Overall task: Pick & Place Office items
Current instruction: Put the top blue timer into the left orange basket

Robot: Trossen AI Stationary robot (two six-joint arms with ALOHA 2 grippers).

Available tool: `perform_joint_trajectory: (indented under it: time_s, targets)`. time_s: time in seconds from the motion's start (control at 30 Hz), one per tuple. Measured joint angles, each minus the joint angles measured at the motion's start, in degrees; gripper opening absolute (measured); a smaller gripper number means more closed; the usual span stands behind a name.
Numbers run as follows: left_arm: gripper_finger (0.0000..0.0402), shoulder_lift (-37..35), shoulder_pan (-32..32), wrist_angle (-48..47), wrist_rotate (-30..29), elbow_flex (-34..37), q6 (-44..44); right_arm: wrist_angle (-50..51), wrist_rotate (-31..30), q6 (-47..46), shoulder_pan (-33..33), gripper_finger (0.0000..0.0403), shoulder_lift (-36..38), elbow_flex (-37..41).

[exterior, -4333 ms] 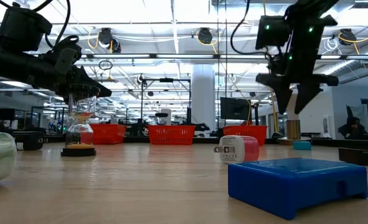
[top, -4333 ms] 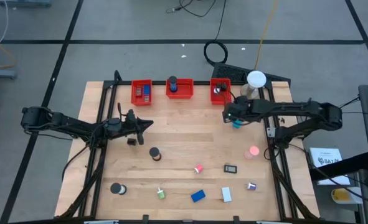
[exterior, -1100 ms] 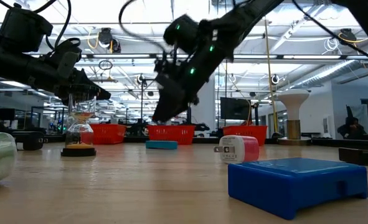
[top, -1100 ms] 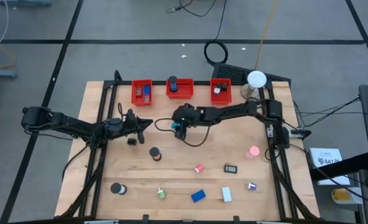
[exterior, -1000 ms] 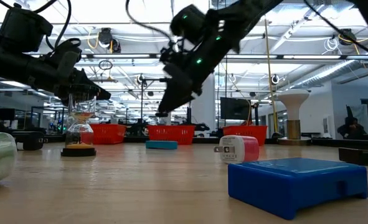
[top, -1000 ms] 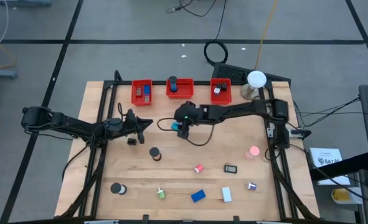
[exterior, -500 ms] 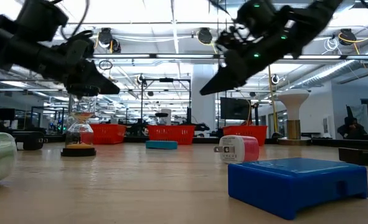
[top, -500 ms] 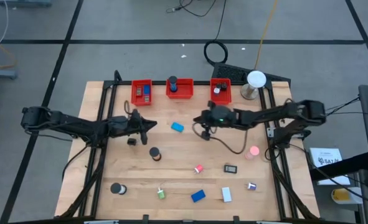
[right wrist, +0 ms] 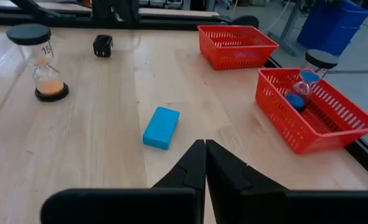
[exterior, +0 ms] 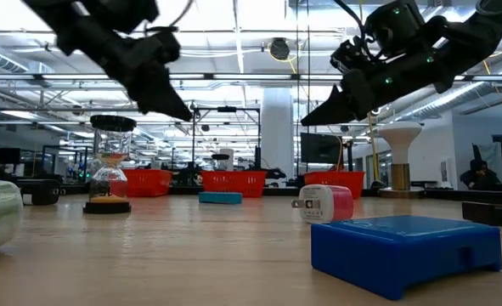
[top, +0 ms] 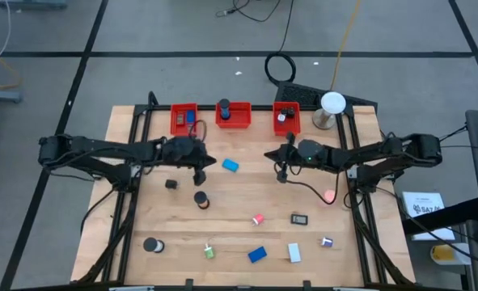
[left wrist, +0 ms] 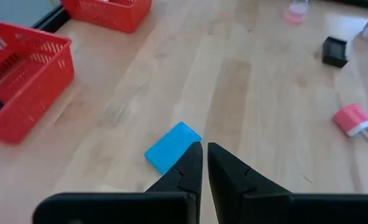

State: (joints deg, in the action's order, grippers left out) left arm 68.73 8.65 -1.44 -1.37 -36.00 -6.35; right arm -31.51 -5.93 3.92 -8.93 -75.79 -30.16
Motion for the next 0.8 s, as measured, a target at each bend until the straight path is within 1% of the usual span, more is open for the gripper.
perform_joint_trajectory:
  time_s: [0.07, 0.13, 0.27, 0.33, 0.43, 0.57, 0.7, 0.8]
  targets:
    - [0.0037, 3.47, 1.53, -1.71, 1.44, -3.17, 2.41, 0.15, 0.02, 0.00, 0.00, 0.0002, 0.27, 0.01]
    - [0.0054, 7.29, 2.89, -3.15, 3.36, -6.07, 4.24, 0.04, 0.05, 0.03, 0.00, 0.0002, 0.33, 0.01]
    - [0.0108, 14.28, 4.37, -4.14, 7.64, -10.97, 7.42, 0.77, 0.11, 0.24, 0.00, 0.0001, 0.31, 0.01]
    - [0.0139, 17.46, 4.77, -5.62, 8.75, -12.94, 9.94, 1.14, 0.15, 0.24, 0.02, 0.0002, 0.31, 0.01]
    - [0.0185, 22.13, 5.23, -7.43, 8.93, -15.17, 14.08, 1.42, 0.20, 0.79, 0.02, 0.0001, 0.31, 0.01]
    - [0.0235, 27.21, 5.31, -9.01, 8.89, -18.04, 18.61, 1.52, 0.22, 1.47, 0.02, 0.0001, 0.31, 0.01]
    - [0.0270, 30.83, 5.24, -9.30, 8.90, -19.79, 21.81, 1.77, 0.23, 1.51, 0.02, 0.0001, 0.29, 0.01]
    - [0.0285, 32.72, 5.27, -9.26, 8.92, -20.62, 24.24, 1.78, 0.24, 1.65, 0.02, 0.0001, 0.29, 0.01]
